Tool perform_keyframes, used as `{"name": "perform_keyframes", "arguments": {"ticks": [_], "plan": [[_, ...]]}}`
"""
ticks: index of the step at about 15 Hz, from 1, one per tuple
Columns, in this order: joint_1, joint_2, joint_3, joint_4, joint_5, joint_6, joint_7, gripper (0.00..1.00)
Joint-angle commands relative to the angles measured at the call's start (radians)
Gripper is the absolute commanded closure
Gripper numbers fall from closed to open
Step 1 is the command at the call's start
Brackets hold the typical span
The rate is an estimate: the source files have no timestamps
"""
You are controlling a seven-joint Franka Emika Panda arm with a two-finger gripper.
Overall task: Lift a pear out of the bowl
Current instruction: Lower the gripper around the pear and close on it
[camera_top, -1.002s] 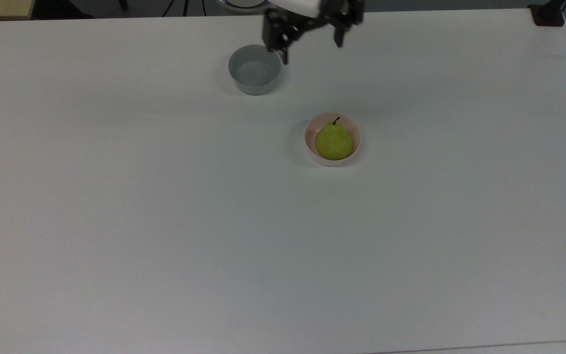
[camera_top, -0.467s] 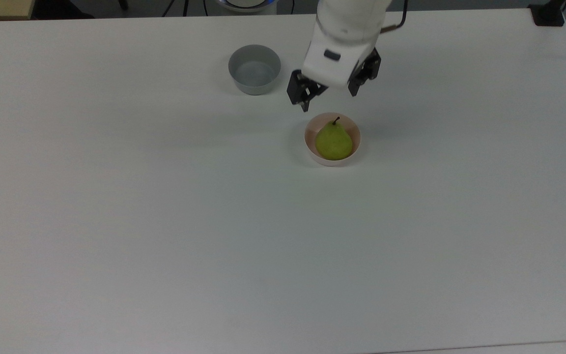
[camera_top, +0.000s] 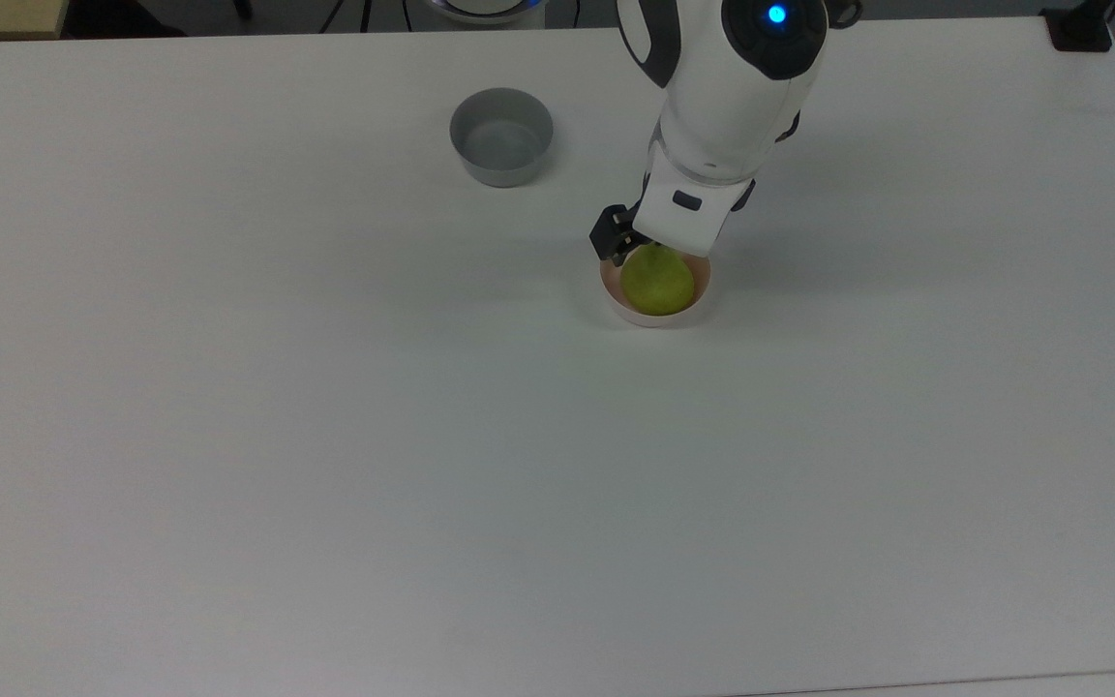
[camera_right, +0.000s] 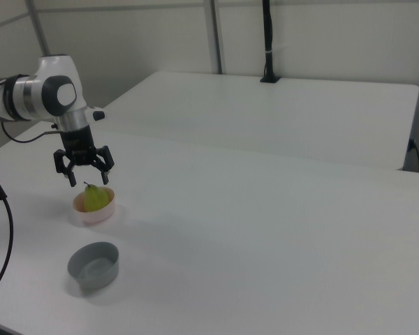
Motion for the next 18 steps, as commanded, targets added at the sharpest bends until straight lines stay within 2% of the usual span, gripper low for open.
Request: {"name": "perform_keyframes", "arguments": {"ticks": [1, 7, 9, 10, 12, 13, 15, 18], "plan": [[0.024, 0.033, -0.021, -0.026, -0.017, 0.099, 0.039, 0.00], [0.042, 0.069, -0.017, -0.029, -0.075, 0.104, 0.060, 0.01], [0.041, 0.072, -0.015, -0.029, -0.078, 0.103, 0.060, 0.11], [0.041, 0.075, -0.015, -0.027, -0.078, 0.103, 0.060, 0.19], [0.041, 0.075, -0.015, -0.027, -0.078, 0.104, 0.061, 0.48], [0.042, 0.075, -0.014, -0.027, -0.078, 0.104, 0.061, 0.56], [0.047, 0.075, -0.014, -0.026, -0.077, 0.104, 0.076, 0.62], [0.048, 0.064, -0.014, -0.020, -0.075, 0.094, 0.084, 0.62]]}}
